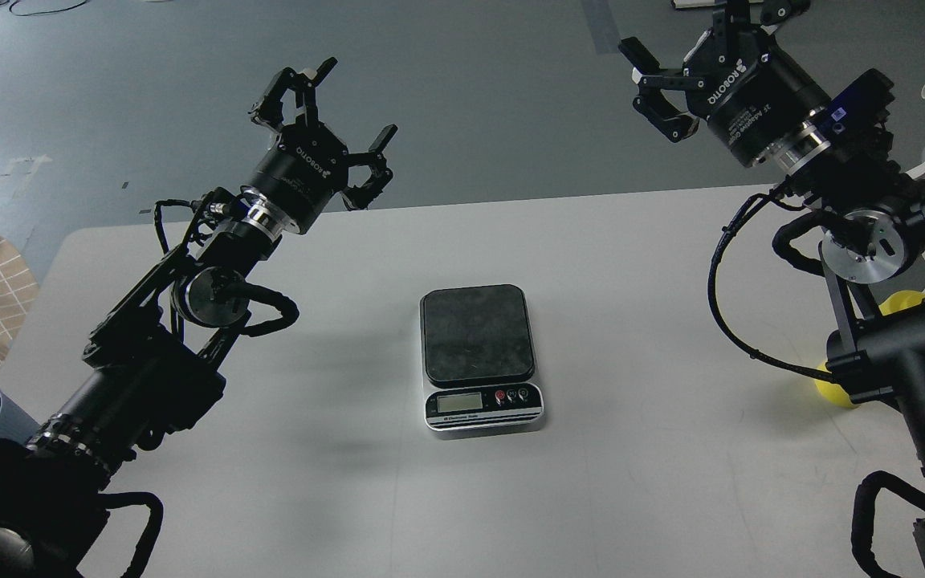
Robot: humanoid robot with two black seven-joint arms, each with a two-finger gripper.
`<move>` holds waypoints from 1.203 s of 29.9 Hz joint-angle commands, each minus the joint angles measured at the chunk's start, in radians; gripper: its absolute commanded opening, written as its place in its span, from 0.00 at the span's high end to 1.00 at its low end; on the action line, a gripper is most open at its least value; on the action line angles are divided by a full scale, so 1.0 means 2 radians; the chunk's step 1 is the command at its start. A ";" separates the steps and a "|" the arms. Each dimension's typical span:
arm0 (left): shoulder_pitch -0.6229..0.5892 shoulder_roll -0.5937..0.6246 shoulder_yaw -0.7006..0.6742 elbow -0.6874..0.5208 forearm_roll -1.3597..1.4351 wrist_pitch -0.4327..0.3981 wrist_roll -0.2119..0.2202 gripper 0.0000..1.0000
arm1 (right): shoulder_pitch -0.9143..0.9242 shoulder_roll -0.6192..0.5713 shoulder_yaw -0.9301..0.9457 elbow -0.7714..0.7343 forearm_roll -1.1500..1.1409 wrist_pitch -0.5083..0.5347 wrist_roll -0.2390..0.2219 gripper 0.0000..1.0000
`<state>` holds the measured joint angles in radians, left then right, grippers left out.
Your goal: Pour seasoning into cup on scale with both arms
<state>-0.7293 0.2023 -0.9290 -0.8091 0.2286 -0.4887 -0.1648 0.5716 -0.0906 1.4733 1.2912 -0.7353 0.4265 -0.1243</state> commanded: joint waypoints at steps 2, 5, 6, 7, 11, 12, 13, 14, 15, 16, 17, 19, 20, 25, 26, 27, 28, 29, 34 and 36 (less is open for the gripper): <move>0.005 -0.002 -0.005 0.000 -0.001 0.000 -0.002 0.01 | -0.004 0.001 -0.009 0.000 -0.003 0.001 0.000 0.00; 0.008 -0.009 -0.016 0.000 -0.002 0.000 -0.002 0.01 | -0.005 0.001 -0.009 0.000 -0.003 0.001 0.000 0.00; 0.011 -0.012 -0.018 0.000 -0.002 0.000 -0.002 0.01 | -0.004 0.000 -0.009 0.000 -0.003 0.001 0.000 0.00; 0.011 -0.017 -0.018 0.002 -0.001 0.000 -0.001 0.01 | -0.004 0.000 -0.009 0.001 -0.003 0.001 0.000 0.00; 0.007 -0.024 -0.019 0.010 -0.002 0.000 -0.002 0.01 | -0.007 0.001 -0.010 0.002 -0.003 0.001 0.000 0.00; 0.006 -0.024 -0.018 0.010 -0.001 0.000 -0.001 0.01 | -0.007 0.001 -0.010 0.002 -0.003 0.001 0.000 0.00; 0.006 -0.025 -0.016 0.010 -0.002 0.000 -0.001 0.01 | -0.009 0.001 -0.010 0.003 -0.003 0.001 0.000 0.00; 0.006 -0.025 -0.015 0.010 -0.001 0.000 -0.001 0.01 | -0.010 0.002 -0.010 0.004 -0.003 0.001 0.000 0.00; 0.006 -0.025 -0.015 0.010 -0.002 0.000 -0.001 0.01 | -0.012 0.002 -0.010 0.005 -0.003 0.001 0.000 0.00; 0.006 -0.024 -0.012 0.010 -0.001 0.000 0.000 0.01 | -0.013 0.002 -0.010 0.006 -0.002 0.001 0.000 0.00; 0.006 -0.024 -0.010 0.010 0.000 0.000 0.003 0.01 | -0.015 0.002 -0.010 0.007 -0.002 0.001 0.000 0.00; 0.009 -0.024 -0.007 0.008 0.001 0.000 0.004 0.01 | -0.017 0.002 -0.012 0.009 -0.002 0.001 0.000 0.00; 0.009 -0.024 -0.007 0.008 0.001 0.000 0.005 0.01 | -0.018 0.002 -0.012 0.009 -0.002 0.001 0.000 0.00; 0.007 -0.015 -0.008 0.003 0.001 0.000 0.003 0.01 | -0.019 0.001 -0.011 0.009 -0.002 0.001 0.000 0.00; 0.005 -0.014 -0.008 0.003 0.001 0.000 0.002 0.01 | -0.020 0.002 -0.011 0.009 -0.002 0.001 0.000 0.00; 0.004 -0.012 -0.008 0.003 0.001 0.000 0.001 0.01 | -0.021 0.002 -0.011 0.009 -0.002 0.001 0.000 0.00; 0.003 -0.011 -0.008 0.003 0.001 0.000 0.001 0.01 | -0.022 0.002 -0.011 0.010 -0.002 0.001 0.000 0.00; 0.003 -0.008 -0.008 0.003 0.001 0.000 0.000 0.01 | -0.023 0.002 -0.011 0.013 -0.002 0.001 0.000 0.00; -0.020 0.004 -0.008 0.006 0.002 0.000 0.001 0.01 | -0.027 0.002 -0.011 0.014 -0.005 0.001 0.000 0.00; -0.024 0.009 -0.008 0.007 0.002 0.000 0.001 0.01 | -0.027 0.002 -0.011 0.015 -0.005 0.001 0.000 0.00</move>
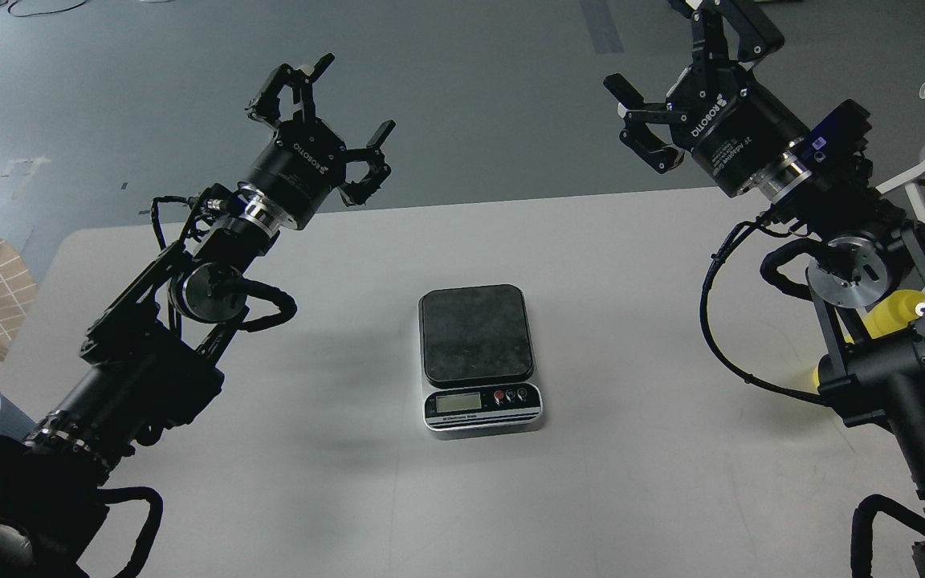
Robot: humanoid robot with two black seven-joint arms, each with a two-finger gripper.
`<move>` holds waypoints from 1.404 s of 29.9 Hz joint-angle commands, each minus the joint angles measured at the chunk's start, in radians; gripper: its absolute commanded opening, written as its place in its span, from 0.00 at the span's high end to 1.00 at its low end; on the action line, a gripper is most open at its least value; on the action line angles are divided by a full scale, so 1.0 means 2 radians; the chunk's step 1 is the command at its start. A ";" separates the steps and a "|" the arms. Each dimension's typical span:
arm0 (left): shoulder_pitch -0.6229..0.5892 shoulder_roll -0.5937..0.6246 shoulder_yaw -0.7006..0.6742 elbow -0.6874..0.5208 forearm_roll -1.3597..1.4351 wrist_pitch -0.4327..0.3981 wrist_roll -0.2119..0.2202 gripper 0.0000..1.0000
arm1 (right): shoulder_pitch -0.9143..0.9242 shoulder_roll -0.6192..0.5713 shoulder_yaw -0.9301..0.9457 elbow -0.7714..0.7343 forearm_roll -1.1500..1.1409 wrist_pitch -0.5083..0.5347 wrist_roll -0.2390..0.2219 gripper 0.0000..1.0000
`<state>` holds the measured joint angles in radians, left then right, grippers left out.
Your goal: Pour seasoning into cup on scale with both arms
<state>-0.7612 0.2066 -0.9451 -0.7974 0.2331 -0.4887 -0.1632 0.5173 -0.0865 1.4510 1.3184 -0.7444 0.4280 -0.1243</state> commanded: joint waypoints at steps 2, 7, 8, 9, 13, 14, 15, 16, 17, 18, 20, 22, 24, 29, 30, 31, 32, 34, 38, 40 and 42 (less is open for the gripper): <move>-0.007 0.004 0.000 0.001 -0.001 0.000 0.000 0.01 | -0.001 0.000 0.000 0.001 -0.001 0.000 0.000 0.00; -0.003 0.001 -0.001 0.001 0.000 0.000 0.000 0.01 | -0.009 0.000 -0.001 0.007 -0.001 0.000 0.000 0.00; -0.002 0.001 -0.001 0.001 0.000 0.000 0.000 0.01 | -0.011 0.000 0.000 0.007 -0.001 0.000 0.000 0.00; -0.003 0.001 0.000 0.001 0.000 0.000 0.000 0.01 | -0.012 0.000 0.000 0.007 -0.001 0.000 0.000 0.00; -0.002 0.000 0.000 0.001 0.000 0.000 0.000 0.01 | -0.013 0.000 0.000 0.010 -0.001 0.000 0.000 0.00; -0.002 0.000 0.000 0.001 0.000 0.000 0.000 0.01 | -0.013 0.000 0.000 0.010 -0.004 0.000 0.000 0.00; -0.003 0.000 0.000 0.001 0.000 0.000 0.000 0.01 | -0.013 0.000 0.000 0.010 -0.004 0.000 0.000 0.00; -0.003 -0.001 0.000 0.001 0.000 0.000 0.000 0.01 | -0.013 0.000 0.000 0.010 -0.004 0.000 0.000 0.00; -0.004 -0.001 0.000 0.001 0.000 0.000 0.000 0.01 | -0.013 0.000 0.000 0.011 -0.004 0.000 0.000 0.00; -0.004 -0.001 0.000 0.001 0.000 0.000 0.000 0.01 | -0.013 0.000 0.000 0.011 -0.004 0.000 0.000 0.00; -0.006 -0.008 0.000 0.003 0.002 0.000 0.000 0.01 | -0.016 0.000 0.000 0.011 -0.004 0.000 0.000 0.00; -0.007 -0.009 0.000 0.003 0.002 0.000 0.000 0.01 | -0.017 0.000 -0.001 0.013 -0.004 0.000 0.000 0.00; -0.007 -0.009 0.000 0.003 0.002 0.000 0.000 0.01 | -0.017 0.000 -0.001 0.015 -0.004 0.000 0.000 0.00; -0.007 -0.009 0.000 0.003 0.003 0.000 0.000 0.01 | -0.020 0.000 -0.001 0.014 -0.004 0.000 0.000 0.00; -0.007 -0.009 0.000 0.003 0.004 0.000 0.000 0.01 | -0.021 0.000 -0.001 0.014 -0.004 0.000 0.000 0.00; -0.007 -0.008 0.000 0.003 0.004 0.000 0.000 0.01 | -0.022 0.000 -0.001 0.014 -0.004 0.000 0.000 0.00; -0.007 -0.008 0.001 0.003 0.004 0.000 0.000 0.01 | -0.022 0.000 -0.001 0.014 -0.004 0.000 0.000 0.00; -0.007 -0.008 0.002 0.003 0.005 0.000 0.000 0.01 | -0.024 0.000 -0.001 0.015 -0.004 0.000 0.000 0.00; -0.007 -0.008 0.002 0.003 0.005 0.000 0.000 0.01 | -0.026 0.000 -0.001 0.015 -0.004 0.000 0.000 0.00; -0.007 -0.009 0.002 0.003 0.005 0.000 0.000 0.01 | -0.026 0.000 -0.001 0.015 -0.004 0.000 0.000 0.00; -0.007 -0.010 0.002 0.003 0.005 0.000 0.000 0.01 | -0.026 0.000 0.000 0.015 -0.004 0.000 0.000 0.00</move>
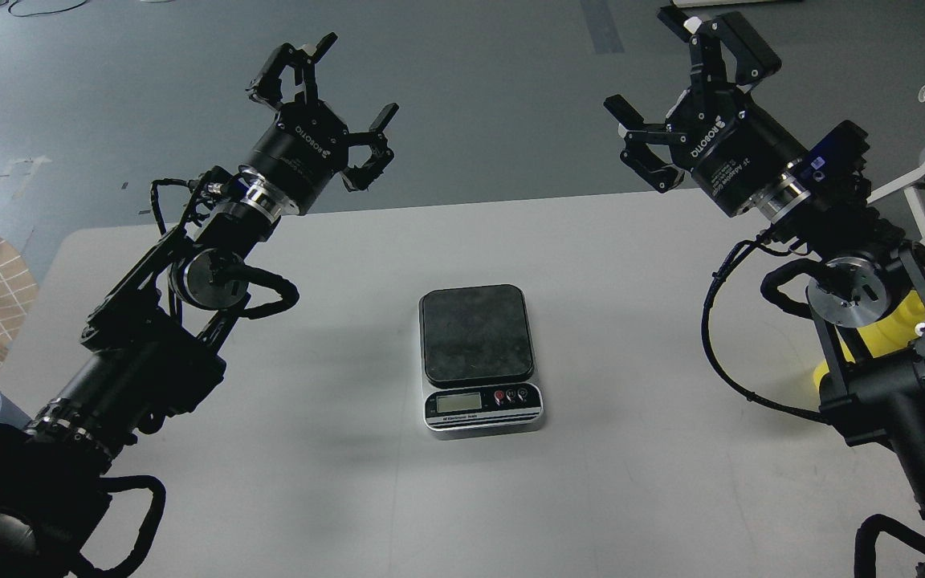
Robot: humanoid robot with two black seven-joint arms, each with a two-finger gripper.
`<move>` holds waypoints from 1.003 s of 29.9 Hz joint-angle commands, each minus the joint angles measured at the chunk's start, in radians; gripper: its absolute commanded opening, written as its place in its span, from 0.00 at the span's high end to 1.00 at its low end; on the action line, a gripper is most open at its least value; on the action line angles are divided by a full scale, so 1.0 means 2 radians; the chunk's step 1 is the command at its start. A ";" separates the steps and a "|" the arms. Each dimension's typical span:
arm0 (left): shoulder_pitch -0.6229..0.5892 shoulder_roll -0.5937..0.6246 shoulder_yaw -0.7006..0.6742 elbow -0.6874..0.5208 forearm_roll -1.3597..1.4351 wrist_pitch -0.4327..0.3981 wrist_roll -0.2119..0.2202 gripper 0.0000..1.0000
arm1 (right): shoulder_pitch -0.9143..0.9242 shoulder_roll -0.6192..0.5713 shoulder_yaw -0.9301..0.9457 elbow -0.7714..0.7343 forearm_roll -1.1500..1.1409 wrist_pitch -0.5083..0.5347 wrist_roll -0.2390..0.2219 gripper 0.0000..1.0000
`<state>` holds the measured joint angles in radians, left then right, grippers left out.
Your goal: Pour seasoning into cup on scale with both arms
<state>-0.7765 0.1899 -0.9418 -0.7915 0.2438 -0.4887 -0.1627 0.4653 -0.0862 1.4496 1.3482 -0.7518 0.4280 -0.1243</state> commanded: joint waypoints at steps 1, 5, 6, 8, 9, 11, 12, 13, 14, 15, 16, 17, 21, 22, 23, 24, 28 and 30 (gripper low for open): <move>0.001 -0.001 0.000 0.000 0.000 0.000 0.000 0.01 | 0.000 0.000 0.001 0.000 0.000 0.000 0.000 0.00; 0.003 -0.002 0.000 0.000 0.000 0.000 0.000 0.01 | 0.000 0.000 0.001 0.002 -0.001 0.000 0.000 0.00; 0.003 -0.002 0.000 0.000 0.000 0.000 0.000 0.01 | 0.000 -0.001 0.001 0.002 0.000 0.000 0.000 0.00; 0.003 -0.002 0.000 0.000 0.000 0.000 -0.001 0.01 | -0.001 -0.001 0.001 0.003 0.000 0.000 0.000 0.00; 0.003 -0.002 0.000 0.000 0.000 0.000 -0.001 0.01 | -0.002 -0.001 0.000 0.003 0.000 0.000 0.000 0.00; 0.003 -0.002 0.000 0.000 0.000 0.000 -0.001 0.01 | -0.002 -0.001 0.000 0.004 0.000 0.000 0.000 0.00; 0.003 -0.002 0.000 0.000 0.000 0.000 -0.001 0.01 | -0.002 -0.001 0.000 0.004 0.000 0.000 0.000 0.00; 0.003 -0.002 0.000 0.000 0.000 0.000 -0.001 0.01 | -0.002 -0.001 0.000 0.004 0.000 0.000 0.000 0.00; 0.003 -0.002 0.000 0.000 0.000 0.000 -0.001 0.01 | -0.002 -0.001 0.001 0.005 -0.001 0.000 0.000 0.00; 0.003 -0.002 0.000 0.000 0.000 0.000 -0.001 0.01 | -0.002 -0.001 0.001 0.006 -0.001 0.000 0.000 0.00; 0.003 -0.002 0.000 0.000 0.000 0.000 -0.001 0.01 | -0.002 -0.001 0.001 0.006 -0.001 0.000 0.000 0.00; 0.003 -0.002 0.000 0.000 0.000 0.000 -0.001 0.01 | -0.002 -0.001 0.001 0.006 -0.001 0.000 0.000 0.00; 0.001 -0.002 0.001 0.000 0.019 0.000 -0.004 0.01 | -0.005 -0.001 0.001 0.006 -0.001 0.000 0.000 0.00; 0.000 -0.002 0.000 0.000 0.028 0.000 -0.007 0.01 | -0.004 -0.001 0.001 0.006 -0.001 0.000 0.000 0.00; 0.000 -0.002 0.000 0.000 0.049 0.000 -0.017 0.01 | -0.004 -0.001 0.002 0.006 -0.001 0.000 0.000 0.00; 0.000 -0.002 0.001 0.000 0.060 0.000 -0.024 0.01 | -0.004 -0.001 0.002 0.006 -0.001 0.000 0.000 0.00; -0.001 -0.002 0.000 -0.004 0.117 0.000 -0.061 0.01 | -0.004 -0.002 0.002 0.006 -0.003 0.000 0.000 0.00; -0.001 -0.003 0.000 -0.007 0.136 0.000 -0.065 0.01 | -0.005 -0.003 0.002 0.006 -0.003 0.000 0.000 0.00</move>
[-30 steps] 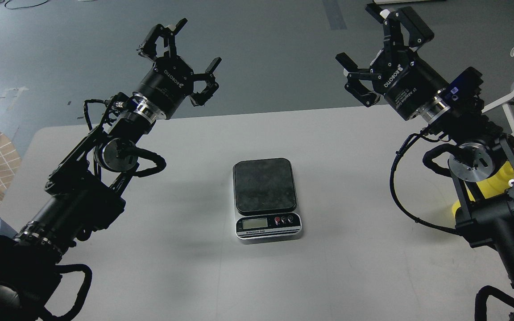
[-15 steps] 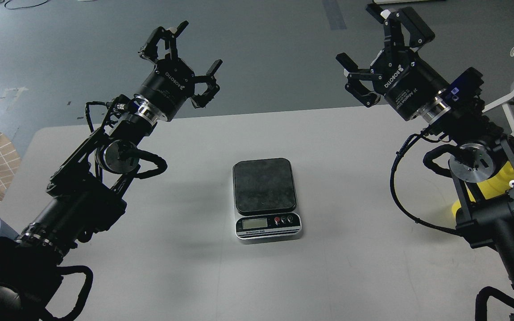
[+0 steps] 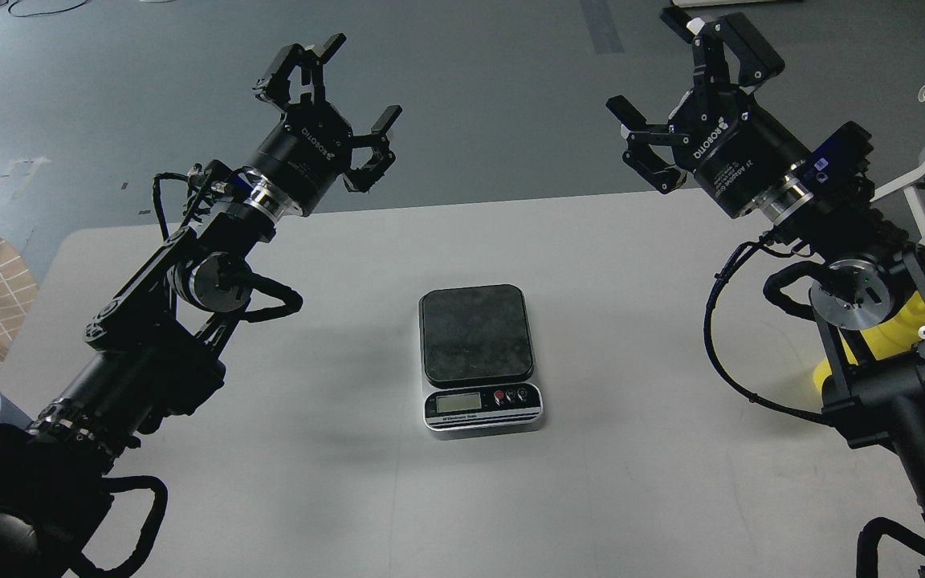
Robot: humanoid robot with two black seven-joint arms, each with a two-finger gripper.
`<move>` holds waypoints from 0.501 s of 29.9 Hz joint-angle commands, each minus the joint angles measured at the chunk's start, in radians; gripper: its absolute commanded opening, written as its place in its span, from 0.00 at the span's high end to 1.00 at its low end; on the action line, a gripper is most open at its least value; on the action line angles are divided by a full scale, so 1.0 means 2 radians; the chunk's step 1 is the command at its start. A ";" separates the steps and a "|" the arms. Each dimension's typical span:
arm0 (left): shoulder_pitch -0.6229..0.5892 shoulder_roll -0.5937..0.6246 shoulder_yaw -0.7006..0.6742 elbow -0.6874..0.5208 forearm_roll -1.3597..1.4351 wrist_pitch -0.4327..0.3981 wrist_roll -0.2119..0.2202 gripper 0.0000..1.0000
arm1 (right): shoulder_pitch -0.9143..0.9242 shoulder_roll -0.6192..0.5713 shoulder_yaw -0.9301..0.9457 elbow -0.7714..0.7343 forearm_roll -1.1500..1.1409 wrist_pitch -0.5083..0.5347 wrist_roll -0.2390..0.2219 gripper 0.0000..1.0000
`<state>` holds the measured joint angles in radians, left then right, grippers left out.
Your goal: Pour seasoning into cup on scale with both arms
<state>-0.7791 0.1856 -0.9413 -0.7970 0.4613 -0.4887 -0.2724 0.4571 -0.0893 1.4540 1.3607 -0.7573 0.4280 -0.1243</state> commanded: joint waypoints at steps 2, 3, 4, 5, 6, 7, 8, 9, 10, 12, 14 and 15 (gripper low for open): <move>-0.001 0.000 0.001 -0.009 0.055 0.000 -0.010 0.01 | -0.001 -0.002 0.000 0.001 0.000 0.000 0.000 0.00; -0.001 0.000 0.001 -0.010 0.055 0.000 -0.010 0.01 | -0.001 -0.002 0.000 0.001 0.000 0.000 0.000 0.00; -0.002 0.008 0.001 -0.021 0.096 0.000 -0.010 0.01 | -0.002 -0.003 0.000 0.003 0.000 0.000 0.000 0.00; -0.004 0.011 0.000 -0.032 0.120 0.000 -0.010 0.01 | -0.005 -0.004 0.000 0.003 0.000 0.000 0.000 0.00; -0.007 0.014 0.000 -0.037 0.133 0.000 -0.010 0.01 | -0.007 -0.004 0.000 0.003 0.000 0.000 0.000 0.00; -0.010 0.018 0.000 -0.041 0.146 0.000 -0.010 0.01 | -0.008 -0.004 0.000 0.003 0.000 0.000 0.000 0.00; -0.014 0.026 0.000 -0.050 0.171 0.000 -0.010 0.01 | -0.008 -0.004 0.000 0.004 0.000 0.000 0.000 0.00; -0.015 0.030 0.000 -0.058 0.183 0.000 -0.010 0.01 | -0.009 -0.004 0.000 0.004 0.000 0.000 0.000 0.00; -0.018 0.039 0.000 -0.075 0.205 0.000 -0.008 0.01 | -0.009 -0.004 0.001 0.004 0.000 0.000 0.000 0.00; -0.028 0.061 0.000 -0.098 0.239 0.000 -0.008 0.01 | -0.009 -0.005 0.003 0.004 0.000 0.000 0.000 0.00; -0.037 0.078 0.001 -0.114 0.289 0.000 -0.008 0.01 | -0.009 -0.010 0.004 0.004 0.001 0.000 0.000 0.00; -0.039 0.082 0.001 -0.119 0.311 0.000 -0.008 0.01 | -0.009 -0.011 0.004 0.003 0.001 0.001 0.001 0.00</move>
<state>-0.8395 0.3139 -0.9413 -0.9965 0.9637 -0.4892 -0.2890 0.4388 -0.1028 1.4603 1.3684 -0.7578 0.4280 -0.1243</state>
